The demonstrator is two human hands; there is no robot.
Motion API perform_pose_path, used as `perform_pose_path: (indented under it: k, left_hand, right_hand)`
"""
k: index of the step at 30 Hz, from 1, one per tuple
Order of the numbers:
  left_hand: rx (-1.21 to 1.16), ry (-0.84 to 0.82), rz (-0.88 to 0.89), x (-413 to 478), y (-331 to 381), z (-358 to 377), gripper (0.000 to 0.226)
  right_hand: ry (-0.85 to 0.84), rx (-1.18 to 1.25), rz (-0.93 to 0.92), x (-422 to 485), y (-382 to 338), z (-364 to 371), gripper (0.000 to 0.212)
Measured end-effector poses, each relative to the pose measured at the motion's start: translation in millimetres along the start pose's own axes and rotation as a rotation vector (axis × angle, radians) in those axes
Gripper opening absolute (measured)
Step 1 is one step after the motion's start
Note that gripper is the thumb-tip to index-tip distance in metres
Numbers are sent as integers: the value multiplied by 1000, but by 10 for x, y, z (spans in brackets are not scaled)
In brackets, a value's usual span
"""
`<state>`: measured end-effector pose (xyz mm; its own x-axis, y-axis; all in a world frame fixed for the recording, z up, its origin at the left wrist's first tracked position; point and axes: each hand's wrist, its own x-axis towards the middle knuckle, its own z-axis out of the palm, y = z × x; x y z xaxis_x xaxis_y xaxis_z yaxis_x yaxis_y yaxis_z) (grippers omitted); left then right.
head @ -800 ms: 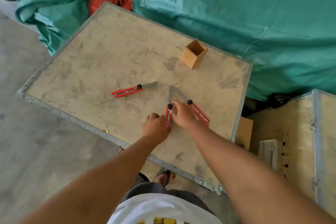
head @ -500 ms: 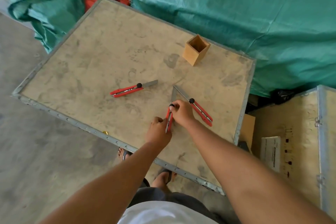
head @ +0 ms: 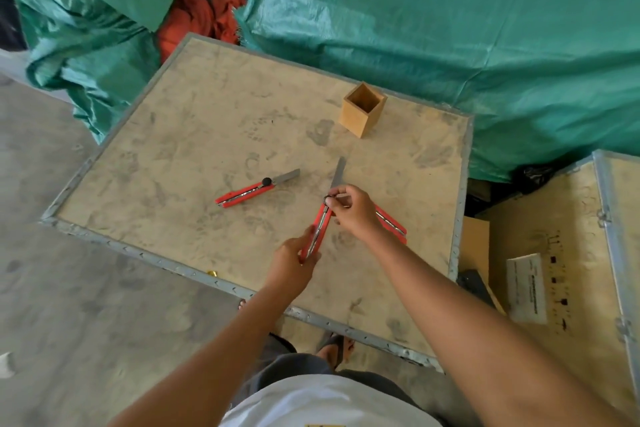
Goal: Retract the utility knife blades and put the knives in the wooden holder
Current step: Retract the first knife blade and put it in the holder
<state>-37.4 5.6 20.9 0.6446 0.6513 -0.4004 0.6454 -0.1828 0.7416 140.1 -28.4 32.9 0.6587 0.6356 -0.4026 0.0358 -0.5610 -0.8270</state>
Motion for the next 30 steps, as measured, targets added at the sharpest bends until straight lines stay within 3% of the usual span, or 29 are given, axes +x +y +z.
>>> perform_pose_path:
  k: [4, 8, 12, 18, 30]
  left_hand:
    - [-199, -151, 18, -138, 234, -333, 62]
    - [-440, -111, 85, -331, 478, -470, 59]
    - [-601, -86, 41, -442, 603, -408, 57]
    - [-746, -52, 13, -466, 739, -350, 55]
    - [-753, -75, 61, -447, 931, -439, 53]
  right_hand:
    - [-43, 136, -53, -132, -310, -321, 10]
    - [-104, 240, -134, -315, -518, -537, 10]
    - [-125, 271, -162, -459, -584, -672, 16]
    - [-242, 93, -199, -596, -516, -778, 20]
    - [-293, -139, -352, -758, -493, -928, 24]
